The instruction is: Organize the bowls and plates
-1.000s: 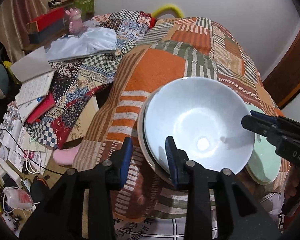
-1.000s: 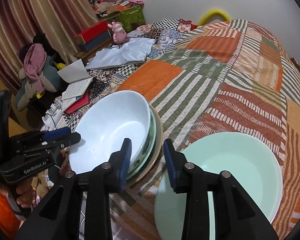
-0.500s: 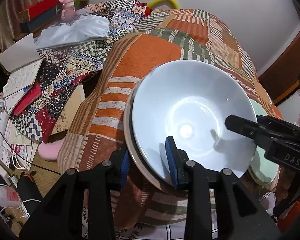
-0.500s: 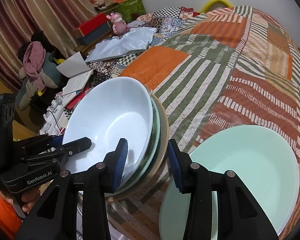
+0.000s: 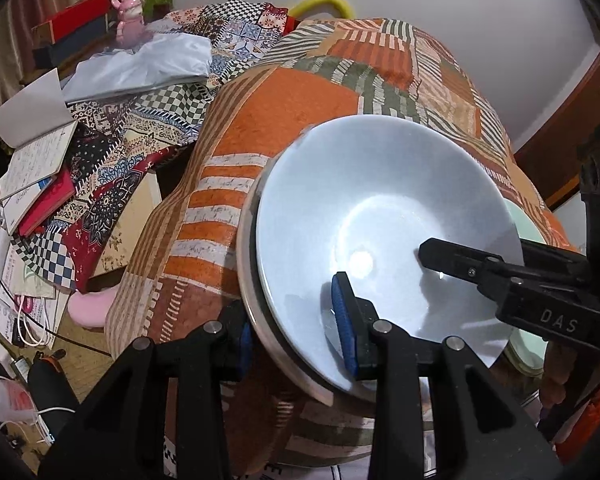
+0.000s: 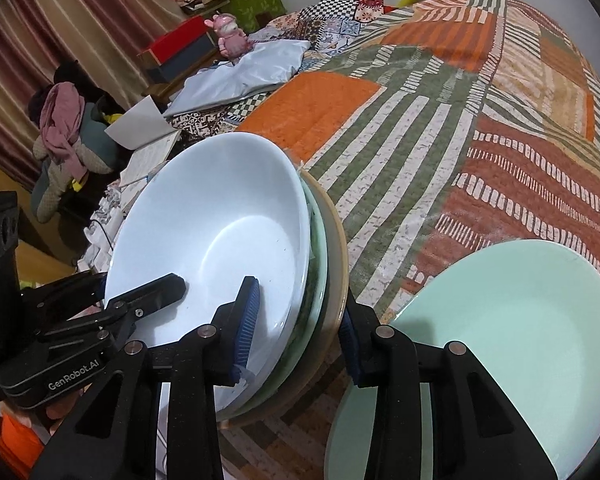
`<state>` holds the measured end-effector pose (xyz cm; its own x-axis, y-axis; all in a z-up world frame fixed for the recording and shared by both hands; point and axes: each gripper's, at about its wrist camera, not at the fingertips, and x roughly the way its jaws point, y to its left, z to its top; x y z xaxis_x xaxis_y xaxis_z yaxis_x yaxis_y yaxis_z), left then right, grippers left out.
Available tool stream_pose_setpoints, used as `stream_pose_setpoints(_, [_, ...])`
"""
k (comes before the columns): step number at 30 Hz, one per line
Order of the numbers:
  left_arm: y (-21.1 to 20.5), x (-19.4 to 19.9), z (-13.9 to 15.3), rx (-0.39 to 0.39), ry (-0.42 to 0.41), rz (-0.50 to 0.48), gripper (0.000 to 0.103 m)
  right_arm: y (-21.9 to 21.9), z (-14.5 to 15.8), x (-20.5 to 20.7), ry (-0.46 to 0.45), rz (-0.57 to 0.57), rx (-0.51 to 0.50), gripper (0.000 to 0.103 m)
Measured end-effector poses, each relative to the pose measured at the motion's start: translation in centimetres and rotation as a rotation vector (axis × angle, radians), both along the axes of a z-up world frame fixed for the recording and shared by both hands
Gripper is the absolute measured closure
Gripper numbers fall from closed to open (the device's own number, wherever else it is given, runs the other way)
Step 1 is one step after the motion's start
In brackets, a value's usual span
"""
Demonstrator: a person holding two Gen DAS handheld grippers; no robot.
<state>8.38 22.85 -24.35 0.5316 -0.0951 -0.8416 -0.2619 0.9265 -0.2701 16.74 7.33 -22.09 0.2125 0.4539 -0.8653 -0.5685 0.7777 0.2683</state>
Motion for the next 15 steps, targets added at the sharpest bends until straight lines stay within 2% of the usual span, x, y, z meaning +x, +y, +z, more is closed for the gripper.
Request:
stream_pose_setpoints(4, [-0.5,0.0,0.5,0.031,0.007,0.010,0.070,-0.1,0.3,0.0,-0.007,-0.010,-0.005,0.070])
stream_pose_setpoints(15, [-1.2,-0.3,2.6,0.031,-0.009,0.030,0.070,-1.3,2.4,-0.4,-0.041,-0.040,0.034,0.071])
